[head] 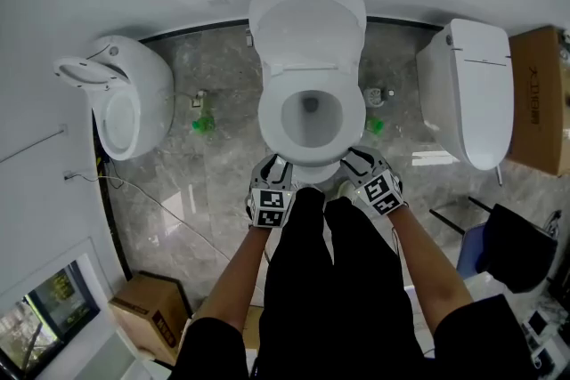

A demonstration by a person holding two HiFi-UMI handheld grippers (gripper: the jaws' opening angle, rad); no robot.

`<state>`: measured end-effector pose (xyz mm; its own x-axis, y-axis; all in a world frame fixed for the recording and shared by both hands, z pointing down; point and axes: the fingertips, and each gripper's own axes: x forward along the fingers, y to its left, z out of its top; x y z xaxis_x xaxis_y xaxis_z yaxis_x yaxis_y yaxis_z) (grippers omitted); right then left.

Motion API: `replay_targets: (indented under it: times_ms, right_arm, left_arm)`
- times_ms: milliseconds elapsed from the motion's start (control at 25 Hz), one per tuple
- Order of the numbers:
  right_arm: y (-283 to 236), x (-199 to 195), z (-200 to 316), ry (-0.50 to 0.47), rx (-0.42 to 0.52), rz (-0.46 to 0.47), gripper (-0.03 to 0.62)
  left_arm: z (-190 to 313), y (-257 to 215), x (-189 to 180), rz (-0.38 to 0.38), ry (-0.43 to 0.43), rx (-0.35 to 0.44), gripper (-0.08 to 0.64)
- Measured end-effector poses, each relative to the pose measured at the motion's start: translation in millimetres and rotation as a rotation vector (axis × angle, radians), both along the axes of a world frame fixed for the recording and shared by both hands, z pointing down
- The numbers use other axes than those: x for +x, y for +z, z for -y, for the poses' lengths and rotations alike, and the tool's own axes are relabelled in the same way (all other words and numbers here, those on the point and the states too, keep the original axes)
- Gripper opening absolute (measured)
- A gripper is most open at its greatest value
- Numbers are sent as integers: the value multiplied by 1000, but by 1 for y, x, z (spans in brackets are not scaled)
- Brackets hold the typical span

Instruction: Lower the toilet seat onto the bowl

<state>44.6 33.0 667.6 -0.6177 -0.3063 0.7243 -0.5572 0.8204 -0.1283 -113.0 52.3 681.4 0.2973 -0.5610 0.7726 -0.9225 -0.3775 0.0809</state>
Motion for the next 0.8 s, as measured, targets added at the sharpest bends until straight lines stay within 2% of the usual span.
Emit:
replay_targets:
  times_ms: [160, 360, 560, 680, 800]
  right_arm:
    - [-1, 0, -4, 10, -47, 65, 164]
    - [8, 4, -12, 95, -157, 168, 177]
    - [20, 6, -20, 153, -185, 196, 189]
    - [27, 6, -25, 146, -187, 195, 189]
    - [31, 6, -31, 132, -186, 197, 189]
  left_arm:
    - [-2, 0, 0, -17, -60, 12, 146]
    - [-10, 9, 0, 15, -54, 0, 141]
    - [-19, 17, 1, 15, -42, -10, 141]
    - [-24, 25, 1, 17, -38, -17, 141]
    - [-31, 30, 1, -12, -62, -32, 140]
